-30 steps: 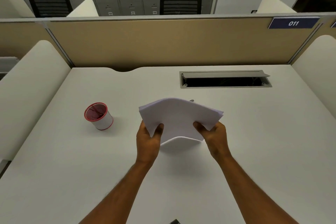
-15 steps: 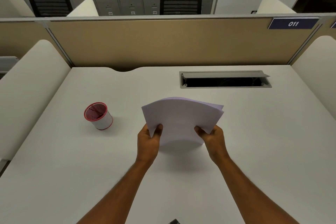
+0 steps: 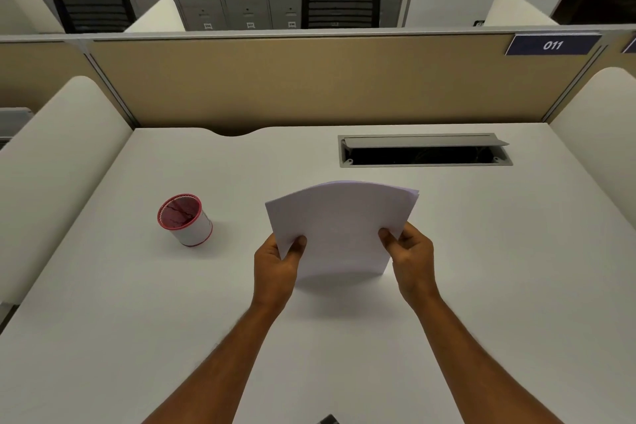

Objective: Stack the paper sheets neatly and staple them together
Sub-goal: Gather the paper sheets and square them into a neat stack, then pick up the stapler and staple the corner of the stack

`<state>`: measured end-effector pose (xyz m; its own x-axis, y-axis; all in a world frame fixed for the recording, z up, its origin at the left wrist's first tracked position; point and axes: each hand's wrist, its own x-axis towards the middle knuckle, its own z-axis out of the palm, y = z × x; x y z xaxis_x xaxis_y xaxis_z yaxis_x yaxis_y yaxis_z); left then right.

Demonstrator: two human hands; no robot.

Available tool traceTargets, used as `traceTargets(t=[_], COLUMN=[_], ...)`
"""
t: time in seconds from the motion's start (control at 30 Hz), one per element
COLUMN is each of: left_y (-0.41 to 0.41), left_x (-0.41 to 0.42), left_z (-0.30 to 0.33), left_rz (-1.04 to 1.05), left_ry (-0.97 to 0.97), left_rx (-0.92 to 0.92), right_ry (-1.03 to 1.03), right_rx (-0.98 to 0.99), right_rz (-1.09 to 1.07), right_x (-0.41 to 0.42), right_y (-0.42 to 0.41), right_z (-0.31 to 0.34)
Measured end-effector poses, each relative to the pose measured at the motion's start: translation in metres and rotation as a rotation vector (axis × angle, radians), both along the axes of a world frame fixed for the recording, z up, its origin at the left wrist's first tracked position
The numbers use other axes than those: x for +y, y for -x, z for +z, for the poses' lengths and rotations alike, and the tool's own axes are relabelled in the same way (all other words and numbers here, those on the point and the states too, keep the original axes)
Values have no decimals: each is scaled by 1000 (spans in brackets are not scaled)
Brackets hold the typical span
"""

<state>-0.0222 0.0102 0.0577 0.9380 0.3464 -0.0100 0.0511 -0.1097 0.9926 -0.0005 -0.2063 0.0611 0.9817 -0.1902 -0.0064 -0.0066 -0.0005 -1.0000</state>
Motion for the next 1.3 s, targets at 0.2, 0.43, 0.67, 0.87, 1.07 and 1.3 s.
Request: traceTargets(t=[0.2, 0.43, 0.67, 0.87, 1.07, 1.3], left_y=[1, -8, -41, -53, -63, -83], left_x=[-1, 11, 36, 45, 50, 49], left_z=[-1, 16, 4, -16, -19, -24], left_rz=[13, 17, 26, -14, -201, -356], left_ry=[8, -29, -3, -162, -271, -380], left_rx=[2, -52, 248, 382, 363, 296], right_ry=[25, 74, 83, 204, 677, 1054], right_rx=[26, 53, 387, 539, 312, 97], right_rz=[-17, 61, 233, 187, 121, 558], right_x=[2, 0, 1, -4, -10, 8], right_y=[1, 4, 8, -10, -88, -161], right_z=[-1, 5, -17, -44, -40, -52])
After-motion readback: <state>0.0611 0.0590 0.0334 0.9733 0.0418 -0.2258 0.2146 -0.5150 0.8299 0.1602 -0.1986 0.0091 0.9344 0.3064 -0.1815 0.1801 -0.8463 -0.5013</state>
